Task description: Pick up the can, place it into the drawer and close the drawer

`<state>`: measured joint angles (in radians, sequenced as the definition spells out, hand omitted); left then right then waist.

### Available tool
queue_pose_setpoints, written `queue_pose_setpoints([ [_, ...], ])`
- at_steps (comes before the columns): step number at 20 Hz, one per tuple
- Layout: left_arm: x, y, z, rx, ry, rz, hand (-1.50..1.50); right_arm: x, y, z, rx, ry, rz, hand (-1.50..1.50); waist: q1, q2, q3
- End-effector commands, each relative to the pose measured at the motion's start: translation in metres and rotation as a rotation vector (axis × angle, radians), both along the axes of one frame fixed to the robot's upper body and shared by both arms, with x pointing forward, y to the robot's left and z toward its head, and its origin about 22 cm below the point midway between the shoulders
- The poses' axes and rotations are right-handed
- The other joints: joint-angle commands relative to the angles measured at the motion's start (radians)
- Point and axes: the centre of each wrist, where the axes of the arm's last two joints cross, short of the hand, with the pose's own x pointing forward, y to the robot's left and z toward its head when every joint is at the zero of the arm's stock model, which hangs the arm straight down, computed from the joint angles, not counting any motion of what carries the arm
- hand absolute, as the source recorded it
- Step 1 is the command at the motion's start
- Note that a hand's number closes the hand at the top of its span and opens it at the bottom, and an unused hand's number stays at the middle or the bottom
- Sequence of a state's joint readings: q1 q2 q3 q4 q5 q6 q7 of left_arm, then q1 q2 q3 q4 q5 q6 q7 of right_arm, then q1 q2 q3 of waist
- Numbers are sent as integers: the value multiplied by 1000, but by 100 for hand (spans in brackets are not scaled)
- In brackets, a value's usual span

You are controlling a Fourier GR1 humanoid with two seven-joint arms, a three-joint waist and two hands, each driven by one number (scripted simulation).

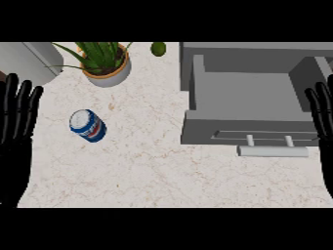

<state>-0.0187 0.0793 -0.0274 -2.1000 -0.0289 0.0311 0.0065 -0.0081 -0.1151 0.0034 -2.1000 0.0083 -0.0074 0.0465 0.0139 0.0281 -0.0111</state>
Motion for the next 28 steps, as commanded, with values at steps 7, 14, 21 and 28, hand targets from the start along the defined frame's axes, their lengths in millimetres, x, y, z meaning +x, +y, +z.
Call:
queue_pose_setpoints([
  [7,-7,31,-39,-171,308,532,-150,-5,-9,-26,91,184,-137,-150,-6,-17,11],
  [14,-7,1,5,-227,385,599,-150,-6,-16,-18,105,257,-132,-150,-16,-29,12],
  [21,25,1,2,-207,381,608,-150,-9,-26,-20,100,239,-158,-150,-18,-28,11],
  [28,16,-7,-37,-201,440,599,-150,-9,-39,-24,108,245,-183,-150,-16,-28,11],
])
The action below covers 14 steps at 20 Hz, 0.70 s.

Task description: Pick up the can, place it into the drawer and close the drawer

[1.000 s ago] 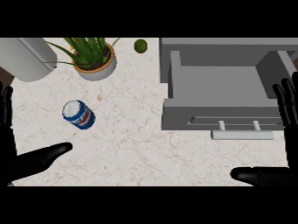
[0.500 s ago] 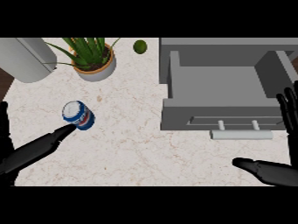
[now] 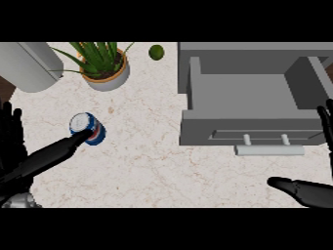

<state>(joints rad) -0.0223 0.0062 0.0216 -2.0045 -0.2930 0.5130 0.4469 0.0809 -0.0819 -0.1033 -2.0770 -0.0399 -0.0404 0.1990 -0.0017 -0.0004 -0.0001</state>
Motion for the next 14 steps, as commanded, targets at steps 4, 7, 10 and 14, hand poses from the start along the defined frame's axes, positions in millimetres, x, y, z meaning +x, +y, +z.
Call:
queue_pose_setpoints([
  [4,19,-14,-34,-12,45,-9,-150,-2,-19,-2,-12,-16,-7,-150,-1,1,0],
  [7,37,-8,-56,-19,92,22,-150,-9,-11,-11,-3,-19,-18,-150,-4,1,0],
  [10,26,-16,-73,-20,102,18,-150,-1,-8,20,-26,-24,-1,-150,0,1,0],
  [14,32,-26,-102,-1,118,49,-150,-20,-13,-2,-12,-36,-16,-150,-6,1,0],
])
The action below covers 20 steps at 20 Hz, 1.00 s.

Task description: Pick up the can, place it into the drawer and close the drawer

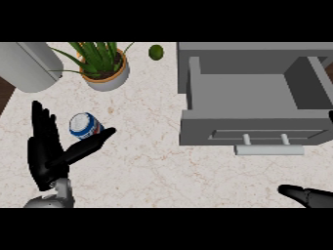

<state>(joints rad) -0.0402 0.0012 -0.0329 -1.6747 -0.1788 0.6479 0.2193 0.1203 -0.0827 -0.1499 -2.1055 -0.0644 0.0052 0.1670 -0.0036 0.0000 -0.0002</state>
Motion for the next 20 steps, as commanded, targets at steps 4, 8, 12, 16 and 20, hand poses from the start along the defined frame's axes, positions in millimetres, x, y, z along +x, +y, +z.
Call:
queue_pose_setpoints([
  [4,-8,7,-57,10,39,35,-150,-3,-14,1,7,11,-8,-150,2,0,0],
  [8,4,9,-78,-3,28,85,-150,-11,-16,10,-11,-13,-15,-150,-1,0,0],
  [12,6,19,-87,-39,53,97,-150,-11,-24,13,1,10,2,-150,1,0,0],
  [16,3,26,-110,-52,76,90,-150,-23,-30,31,-19,8,-2,-150,-2,0,0],
  [20,29,22,-108,-41,82,99,-150,-37,-27,33,-20,7,4,-150,-4,0,0],
])
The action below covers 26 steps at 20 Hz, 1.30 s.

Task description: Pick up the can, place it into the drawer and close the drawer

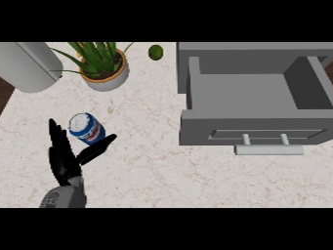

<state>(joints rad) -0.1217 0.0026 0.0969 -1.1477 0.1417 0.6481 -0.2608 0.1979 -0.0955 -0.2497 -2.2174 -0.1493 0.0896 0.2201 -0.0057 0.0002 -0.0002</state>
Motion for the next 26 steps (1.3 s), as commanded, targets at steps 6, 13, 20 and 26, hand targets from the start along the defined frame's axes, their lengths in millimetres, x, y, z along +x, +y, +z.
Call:
queue_pose_setpoints([
  [6,-3,13,-30,-39,26,30,-150,-9,7,21,-23,21,-3,-150,1,-1,0],
  [13,21,24,-43,-41,5,32,-150,12,-20,15,-19,-4,-18,-150,-1,1,0],
  [20,32,36,-50,-16,-33,-15,-150,22,-14,1,-34,-18,-1,-150,-5,4,-1],
  [26,41,40,-51,-69,-36,-143,-150,14,-13,16,-28,-10,-16,-150,-13,6,-1],
])
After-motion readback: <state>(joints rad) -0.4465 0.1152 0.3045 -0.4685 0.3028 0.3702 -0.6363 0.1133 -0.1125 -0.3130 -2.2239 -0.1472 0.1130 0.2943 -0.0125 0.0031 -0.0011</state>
